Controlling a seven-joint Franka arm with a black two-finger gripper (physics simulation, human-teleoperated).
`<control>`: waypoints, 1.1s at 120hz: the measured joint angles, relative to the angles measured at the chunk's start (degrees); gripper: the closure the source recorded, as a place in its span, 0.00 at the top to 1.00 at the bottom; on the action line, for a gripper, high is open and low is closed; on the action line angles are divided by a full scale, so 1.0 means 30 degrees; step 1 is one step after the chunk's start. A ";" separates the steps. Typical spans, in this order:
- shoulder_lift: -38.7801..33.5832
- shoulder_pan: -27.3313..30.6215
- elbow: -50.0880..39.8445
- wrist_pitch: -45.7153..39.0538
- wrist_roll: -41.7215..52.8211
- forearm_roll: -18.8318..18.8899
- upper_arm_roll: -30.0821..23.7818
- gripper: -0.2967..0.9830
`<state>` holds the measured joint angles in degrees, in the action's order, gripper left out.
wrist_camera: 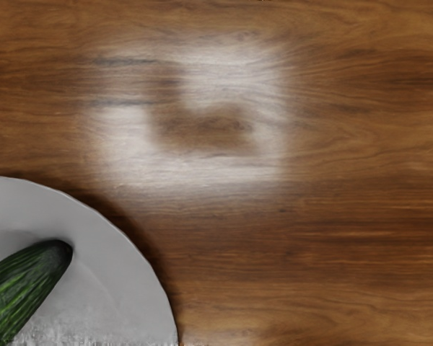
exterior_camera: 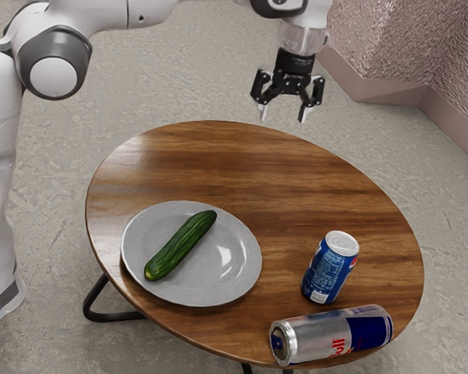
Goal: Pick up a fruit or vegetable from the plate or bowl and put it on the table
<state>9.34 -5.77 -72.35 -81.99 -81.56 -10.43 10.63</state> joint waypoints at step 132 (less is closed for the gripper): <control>-0.1462 -0.3409 -0.4439 -0.0147 -0.9291 0.1511 0.0017 0.77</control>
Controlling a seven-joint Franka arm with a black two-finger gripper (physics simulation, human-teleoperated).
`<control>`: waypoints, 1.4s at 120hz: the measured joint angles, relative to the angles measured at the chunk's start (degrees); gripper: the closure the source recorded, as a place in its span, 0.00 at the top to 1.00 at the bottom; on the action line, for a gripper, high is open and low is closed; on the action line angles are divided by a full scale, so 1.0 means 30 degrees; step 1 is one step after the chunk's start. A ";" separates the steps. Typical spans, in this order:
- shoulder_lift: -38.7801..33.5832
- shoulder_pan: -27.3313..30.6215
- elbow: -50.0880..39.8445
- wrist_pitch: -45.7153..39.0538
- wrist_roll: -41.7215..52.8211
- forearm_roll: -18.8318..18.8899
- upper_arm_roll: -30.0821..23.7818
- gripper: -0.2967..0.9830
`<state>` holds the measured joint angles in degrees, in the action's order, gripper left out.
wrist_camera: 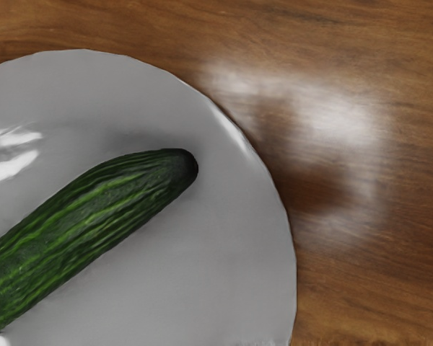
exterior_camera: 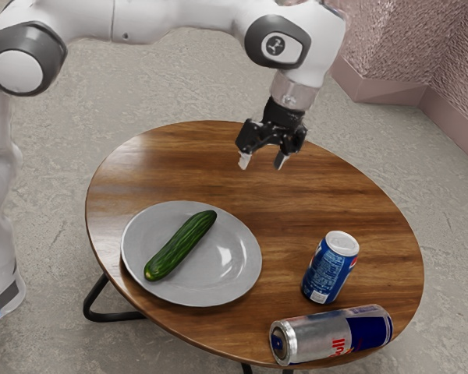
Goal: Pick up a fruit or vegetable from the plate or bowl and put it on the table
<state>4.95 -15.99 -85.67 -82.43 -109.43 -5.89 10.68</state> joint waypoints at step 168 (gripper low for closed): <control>-0.9178 0.3378 -1.9449 -1.3713 1.4464 -0.1020 -0.6755 0.63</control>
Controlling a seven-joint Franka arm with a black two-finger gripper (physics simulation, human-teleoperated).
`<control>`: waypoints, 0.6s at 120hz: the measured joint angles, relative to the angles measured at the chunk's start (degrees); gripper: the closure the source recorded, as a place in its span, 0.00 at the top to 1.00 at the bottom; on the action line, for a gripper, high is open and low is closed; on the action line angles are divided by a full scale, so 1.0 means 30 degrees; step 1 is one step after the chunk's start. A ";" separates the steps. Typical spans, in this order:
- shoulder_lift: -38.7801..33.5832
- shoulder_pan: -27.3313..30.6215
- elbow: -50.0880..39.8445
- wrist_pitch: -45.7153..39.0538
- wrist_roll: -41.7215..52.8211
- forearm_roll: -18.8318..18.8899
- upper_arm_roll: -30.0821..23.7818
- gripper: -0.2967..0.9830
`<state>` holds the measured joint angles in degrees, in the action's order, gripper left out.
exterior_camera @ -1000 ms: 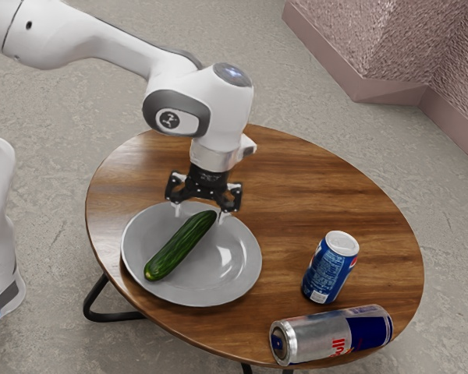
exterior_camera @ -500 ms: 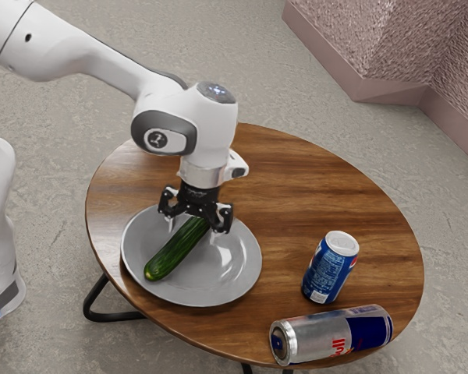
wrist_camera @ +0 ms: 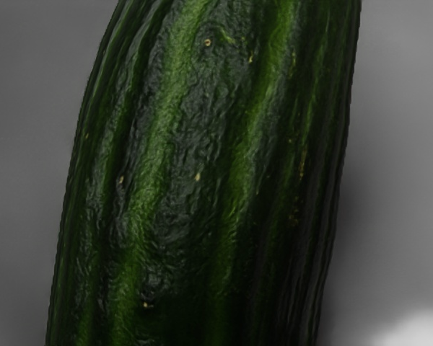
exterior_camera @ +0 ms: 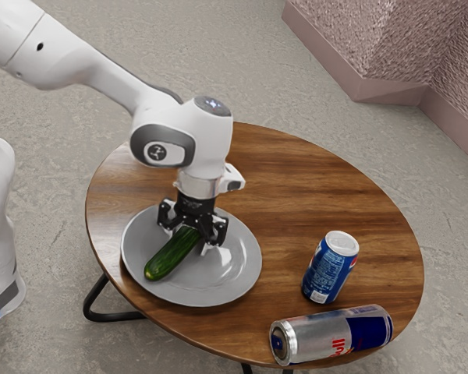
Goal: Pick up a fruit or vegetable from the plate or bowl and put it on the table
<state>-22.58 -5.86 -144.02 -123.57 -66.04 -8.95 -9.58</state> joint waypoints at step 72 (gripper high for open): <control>-0.1148 0.2855 0.2821 -0.0403 0.0765 0.0786 0.1264 0.35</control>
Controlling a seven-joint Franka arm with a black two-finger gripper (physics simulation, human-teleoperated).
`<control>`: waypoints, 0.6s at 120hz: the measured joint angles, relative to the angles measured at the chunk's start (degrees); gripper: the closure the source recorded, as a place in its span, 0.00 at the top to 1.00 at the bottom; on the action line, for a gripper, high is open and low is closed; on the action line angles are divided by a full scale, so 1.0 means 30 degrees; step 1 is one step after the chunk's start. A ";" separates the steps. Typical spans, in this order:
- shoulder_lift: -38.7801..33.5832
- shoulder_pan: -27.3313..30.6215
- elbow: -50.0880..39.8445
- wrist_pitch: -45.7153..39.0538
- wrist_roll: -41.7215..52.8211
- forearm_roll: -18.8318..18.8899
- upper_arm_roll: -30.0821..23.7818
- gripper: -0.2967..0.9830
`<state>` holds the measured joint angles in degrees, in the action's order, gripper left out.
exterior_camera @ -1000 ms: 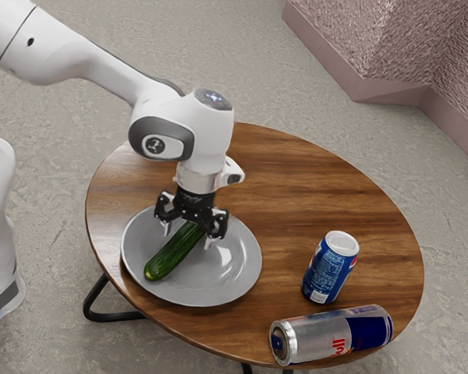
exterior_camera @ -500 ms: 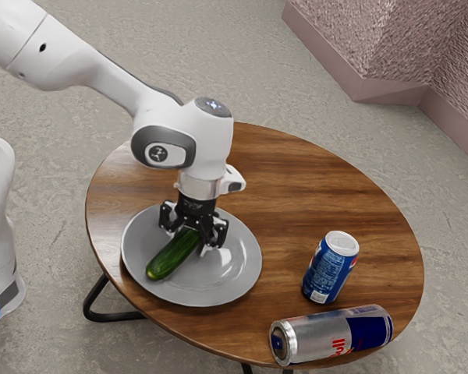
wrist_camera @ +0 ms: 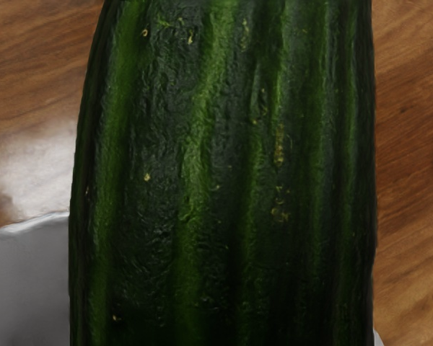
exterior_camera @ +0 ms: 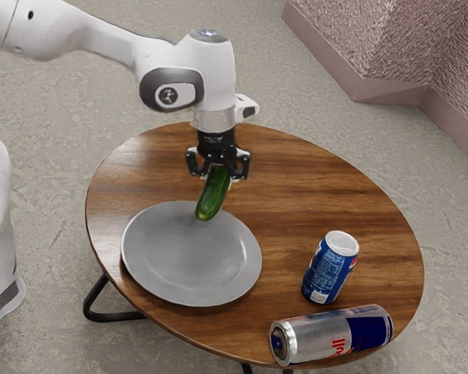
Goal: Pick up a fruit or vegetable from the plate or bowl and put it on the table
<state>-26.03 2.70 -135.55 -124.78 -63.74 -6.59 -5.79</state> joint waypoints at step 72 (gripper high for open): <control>0.2001 0.3200 0.4382 0.0517 0.1835 0.0467 0.1925 0.73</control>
<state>-20.02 12.30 -122.41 -123.23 -58.24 -5.19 -0.02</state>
